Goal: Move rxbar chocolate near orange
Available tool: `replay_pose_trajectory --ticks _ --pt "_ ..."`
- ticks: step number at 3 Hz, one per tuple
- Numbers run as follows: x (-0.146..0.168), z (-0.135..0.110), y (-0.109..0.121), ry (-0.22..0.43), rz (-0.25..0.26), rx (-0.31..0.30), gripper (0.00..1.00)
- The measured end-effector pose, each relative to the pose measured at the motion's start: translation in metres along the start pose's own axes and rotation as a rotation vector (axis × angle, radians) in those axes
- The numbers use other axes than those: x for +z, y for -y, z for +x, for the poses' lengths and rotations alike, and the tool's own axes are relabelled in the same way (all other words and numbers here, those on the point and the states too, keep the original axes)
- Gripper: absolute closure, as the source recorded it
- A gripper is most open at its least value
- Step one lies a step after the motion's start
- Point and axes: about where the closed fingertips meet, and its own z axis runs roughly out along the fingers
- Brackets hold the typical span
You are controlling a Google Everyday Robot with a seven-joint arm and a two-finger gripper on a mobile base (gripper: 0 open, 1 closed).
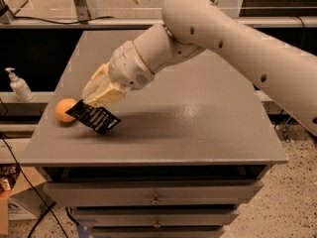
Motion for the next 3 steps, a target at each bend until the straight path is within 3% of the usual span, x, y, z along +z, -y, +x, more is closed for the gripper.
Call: replay_pose_trajectory --ticks 2,3 --pt "0.012 0.026 0.011 -0.08 0.022 0.035 0.12" --pt "0.014 0.025 0.011 -0.08 0.02 0.034 0.0"
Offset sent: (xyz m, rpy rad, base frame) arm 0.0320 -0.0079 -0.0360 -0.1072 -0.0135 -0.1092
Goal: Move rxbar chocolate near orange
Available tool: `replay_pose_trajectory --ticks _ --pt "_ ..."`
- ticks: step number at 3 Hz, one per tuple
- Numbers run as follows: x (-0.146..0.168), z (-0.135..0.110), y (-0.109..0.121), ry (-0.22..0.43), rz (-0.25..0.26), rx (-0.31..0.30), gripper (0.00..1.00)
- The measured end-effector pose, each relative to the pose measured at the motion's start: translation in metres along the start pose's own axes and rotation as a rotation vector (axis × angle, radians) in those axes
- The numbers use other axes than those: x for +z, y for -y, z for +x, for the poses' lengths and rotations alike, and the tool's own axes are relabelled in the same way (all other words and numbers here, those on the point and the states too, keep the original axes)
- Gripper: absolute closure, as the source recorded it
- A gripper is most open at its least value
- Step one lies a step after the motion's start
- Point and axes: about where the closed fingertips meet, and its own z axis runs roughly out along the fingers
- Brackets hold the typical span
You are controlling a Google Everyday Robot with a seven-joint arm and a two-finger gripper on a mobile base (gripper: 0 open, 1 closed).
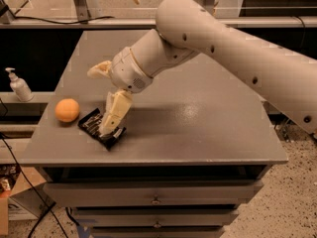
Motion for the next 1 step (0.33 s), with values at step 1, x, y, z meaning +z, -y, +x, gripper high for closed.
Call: replay_pose_trajectory --ticks 1 --pt "0.0001 0.0 0.0 0.0 0.0 0.0 0.0"
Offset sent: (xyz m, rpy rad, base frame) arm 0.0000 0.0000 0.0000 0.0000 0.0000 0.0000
